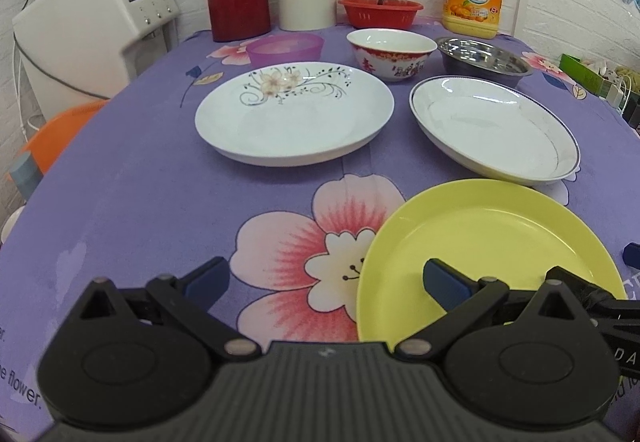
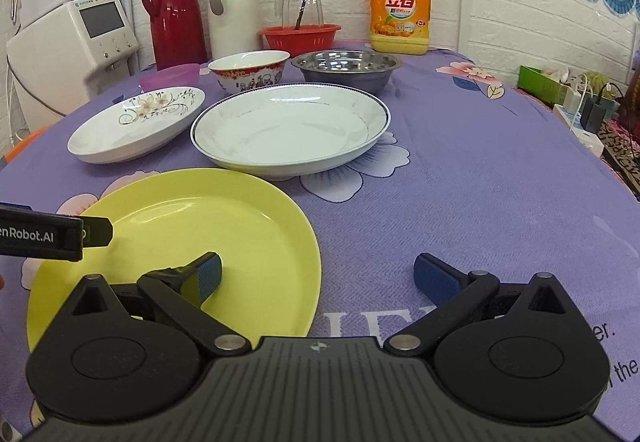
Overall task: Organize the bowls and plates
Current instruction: 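Close the left gripper on the yellow plate rim while the right gripper grips it too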
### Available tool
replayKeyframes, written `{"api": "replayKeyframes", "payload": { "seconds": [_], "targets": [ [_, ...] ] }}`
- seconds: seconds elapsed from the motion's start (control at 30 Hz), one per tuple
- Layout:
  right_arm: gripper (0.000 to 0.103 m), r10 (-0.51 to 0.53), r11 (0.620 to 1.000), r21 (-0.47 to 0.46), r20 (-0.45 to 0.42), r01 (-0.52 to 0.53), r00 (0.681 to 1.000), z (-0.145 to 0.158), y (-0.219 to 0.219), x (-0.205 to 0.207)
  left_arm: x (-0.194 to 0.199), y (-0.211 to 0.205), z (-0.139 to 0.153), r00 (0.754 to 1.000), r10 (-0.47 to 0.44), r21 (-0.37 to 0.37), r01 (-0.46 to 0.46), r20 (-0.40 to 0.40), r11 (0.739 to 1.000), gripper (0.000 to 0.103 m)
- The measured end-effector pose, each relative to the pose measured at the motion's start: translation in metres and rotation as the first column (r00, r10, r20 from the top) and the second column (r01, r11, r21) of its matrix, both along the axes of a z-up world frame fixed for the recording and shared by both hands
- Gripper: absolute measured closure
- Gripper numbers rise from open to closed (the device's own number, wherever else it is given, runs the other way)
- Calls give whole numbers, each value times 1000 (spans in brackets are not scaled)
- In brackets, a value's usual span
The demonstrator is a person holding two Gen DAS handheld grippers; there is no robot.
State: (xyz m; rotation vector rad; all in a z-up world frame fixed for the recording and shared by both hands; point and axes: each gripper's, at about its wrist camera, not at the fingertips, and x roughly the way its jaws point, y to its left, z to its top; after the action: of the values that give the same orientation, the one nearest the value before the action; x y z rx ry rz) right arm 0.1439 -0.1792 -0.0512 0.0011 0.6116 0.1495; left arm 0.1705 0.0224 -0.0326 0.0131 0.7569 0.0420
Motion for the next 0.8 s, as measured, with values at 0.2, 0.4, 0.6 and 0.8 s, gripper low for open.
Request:
{"api": "replayKeyframes", "payload": {
  "seconds": [0.2, 0.4, 0.6, 0.8],
  "targets": [
    [0, 83, 996, 47, -25, -82, 996, 4, 5, -11, -7, 1, 0, 995, -85, -18, 84, -50, 996, 0],
    [0, 100, 994, 52, -23, -99, 995, 4, 7, -12, -11, 4, -6, 987, -146, -63, 142, -71, 988, 0],
    [0, 122, 990, 73, 9, -123, 992, 11, 8, -13, -10, 2, -7, 984, -173, -68, 169, -51, 983, 1],
    [0, 119, 987, 113, -19, -116, 993, 5, 3, -11, -10, -1, -6, 981, -190, -73, 188, -36, 980, 6]
  ]
}}
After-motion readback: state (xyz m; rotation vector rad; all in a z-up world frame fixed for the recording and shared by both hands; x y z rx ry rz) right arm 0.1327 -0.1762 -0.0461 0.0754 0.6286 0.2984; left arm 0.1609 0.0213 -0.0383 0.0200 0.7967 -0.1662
